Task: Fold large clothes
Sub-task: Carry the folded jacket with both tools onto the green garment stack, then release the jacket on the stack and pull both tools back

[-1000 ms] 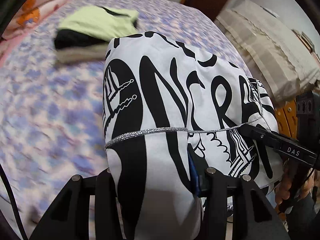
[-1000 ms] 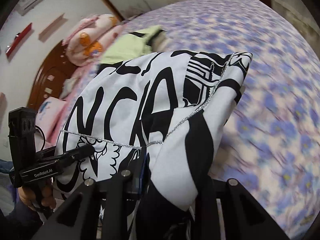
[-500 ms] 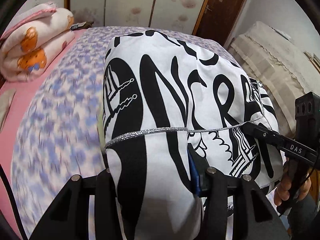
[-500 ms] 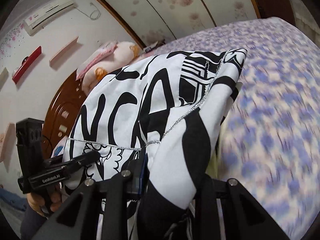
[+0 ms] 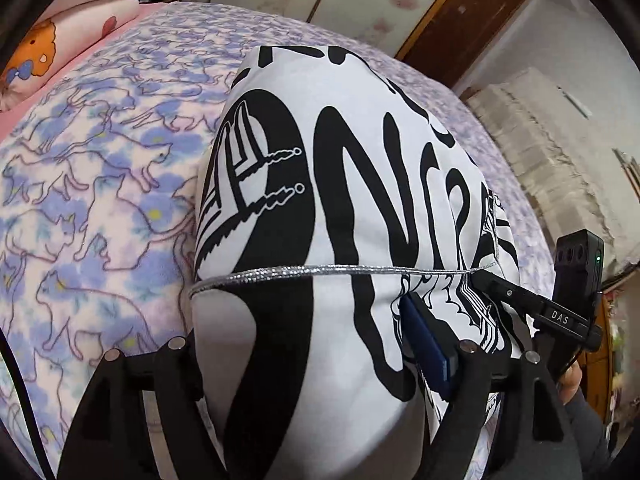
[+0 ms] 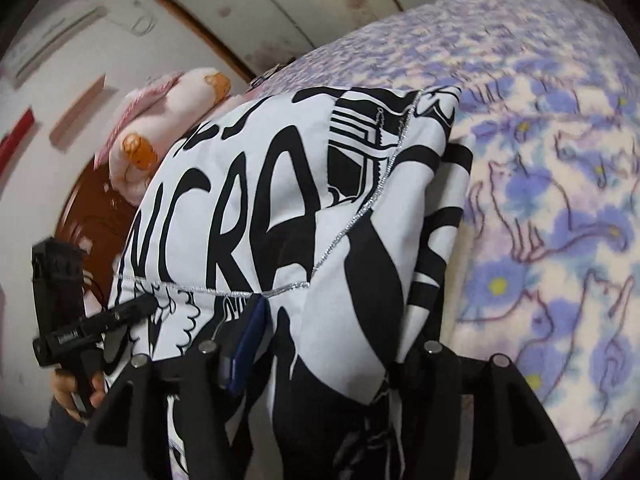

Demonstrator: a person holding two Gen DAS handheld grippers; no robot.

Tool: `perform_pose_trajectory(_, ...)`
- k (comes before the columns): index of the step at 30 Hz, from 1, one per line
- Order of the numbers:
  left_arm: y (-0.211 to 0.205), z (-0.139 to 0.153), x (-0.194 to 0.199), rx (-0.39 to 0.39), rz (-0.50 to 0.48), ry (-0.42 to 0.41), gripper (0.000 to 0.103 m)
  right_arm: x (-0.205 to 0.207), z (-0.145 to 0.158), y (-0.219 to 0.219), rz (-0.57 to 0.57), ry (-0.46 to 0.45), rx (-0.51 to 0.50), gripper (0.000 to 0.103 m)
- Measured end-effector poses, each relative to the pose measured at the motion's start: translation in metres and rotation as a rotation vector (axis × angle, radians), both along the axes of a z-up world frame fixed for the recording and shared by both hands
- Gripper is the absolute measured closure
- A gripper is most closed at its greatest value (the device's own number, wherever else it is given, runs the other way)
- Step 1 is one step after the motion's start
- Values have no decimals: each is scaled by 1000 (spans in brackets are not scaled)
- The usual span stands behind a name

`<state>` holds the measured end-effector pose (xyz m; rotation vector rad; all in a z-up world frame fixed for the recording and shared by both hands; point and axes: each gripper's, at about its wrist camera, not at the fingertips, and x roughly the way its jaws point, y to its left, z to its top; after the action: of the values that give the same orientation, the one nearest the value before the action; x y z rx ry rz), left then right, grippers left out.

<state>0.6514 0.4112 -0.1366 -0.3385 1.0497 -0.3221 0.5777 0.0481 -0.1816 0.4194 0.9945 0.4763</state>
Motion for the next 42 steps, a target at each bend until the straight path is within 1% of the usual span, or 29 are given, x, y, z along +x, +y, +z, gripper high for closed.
perform_pose_trajectory(1,1,2,-1,0,6,0,23,-3,7,3,6,-11,-40,43)
perform_pose_trajectory(3,2,9,-4,59,39,-7,17,-10,22,6,10,-25,-114,43)
perform_pose_trajectory(4,0,17,-10,86,48,-14,17,-13,29,6,5,-24,-137,43)
perform_pose_trajectory(7,-4,43,-22,192,79,-60,17,-20,51,-7,-23,-18,-158,42)
perform_pose_trajectory(9,-6,68,-35,240,111,-124,18,-30,70,-16,-52,-60,-155,42)
perform_pose_trajectory(11,-10,90,-49,226,129,-178,30,-40,89,-19,-77,-114,-167,42)
perform_pose_trajectory(13,-17,102,-56,208,124,-214,61,-52,102,-13,-75,-165,-177,43)
perform_pose_trajectory(14,-20,103,-57,216,116,-220,70,-53,104,-9,-64,-175,-185,43)
perform_pose_trajectory(15,-27,102,-58,244,99,-217,83,-58,104,0,-52,-190,-210,45)
perform_pose_trajectory(16,-34,100,-60,282,87,-205,89,-61,101,9,-45,-190,-240,52)
perform_pose_trajectory(17,-41,93,-60,328,75,-182,89,-61,94,15,-33,-176,-257,56)
perform_pose_trajectory(18,-46,80,-58,381,66,-146,90,-62,86,22,-16,-151,-271,63)
perform_pose_trajectory(19,-49,74,-60,412,67,-146,90,-60,76,25,-8,-126,-291,71)
perform_pose_trajectory(20,-51,70,-63,438,71,-153,90,-57,60,29,-10,-86,-333,76)
perform_pose_trajectory(21,-52,67,-64,442,74,-154,90,-55,49,32,-12,-67,-358,86)
perform_pose_trajectory(22,-49,65,-65,422,79,-148,90,-55,38,32,-15,-62,-386,90)
perform_pose_trajectory(23,-47,63,-64,396,84,-140,90,-55,32,32,-17,-72,-397,90)
perform_pose_trajectory(24,-45,61,-64,391,91,-136,90,-56,30,32,-18,-74,-400,90)
perform_pose_trajectory(29,-46,63,-64,405,120,-136,90,-57,38,28,-31,-53,-380,89)
perform_pose_trajectory(30,-47,65,-66,407,131,-135,90,-59,41,26,-30,-48,-380,87)
perform_pose_trajectory(32,-49,70,-69,409,148,-131,87,-65,48,24,-37,-40,-375,87)
perform_pose_trajectory(33,-51,74,-72,410,154,-127,80,-69,54,22,-40,-35,-368,87)
perform_pose_trajectory(34,-53,77,-75,408,157,-122,67,-74,60,18,-45,-24,-359,87)
perform_pose_trajectory(35,-57,82,-81,407,155,-114,59,-78,64,16,-46,-17,-353,87)
perform_pose_trajectory(36,-60,86,-86,411,156,-116,46,-82,70,13,-47,-8,-346,86)
perform_pose_trajectory(37,-64,92,-93,418,159,-123,39,-89,78,9,-50,-3,-346,83)
perform_pose_trajectory(38,-68,99,-100,421,161,-132,36,-94,86,6,-53,-7,-349,81)
perform_pose_trajectory(40,-75,113,-115,413,166,-142,22,-109,103,-1,-63,-27,-360,72)
perform_pose_trajectory(42,-83,127,-130,401,170,-146,17,-123,119,-8,-74,-38,-366,67)
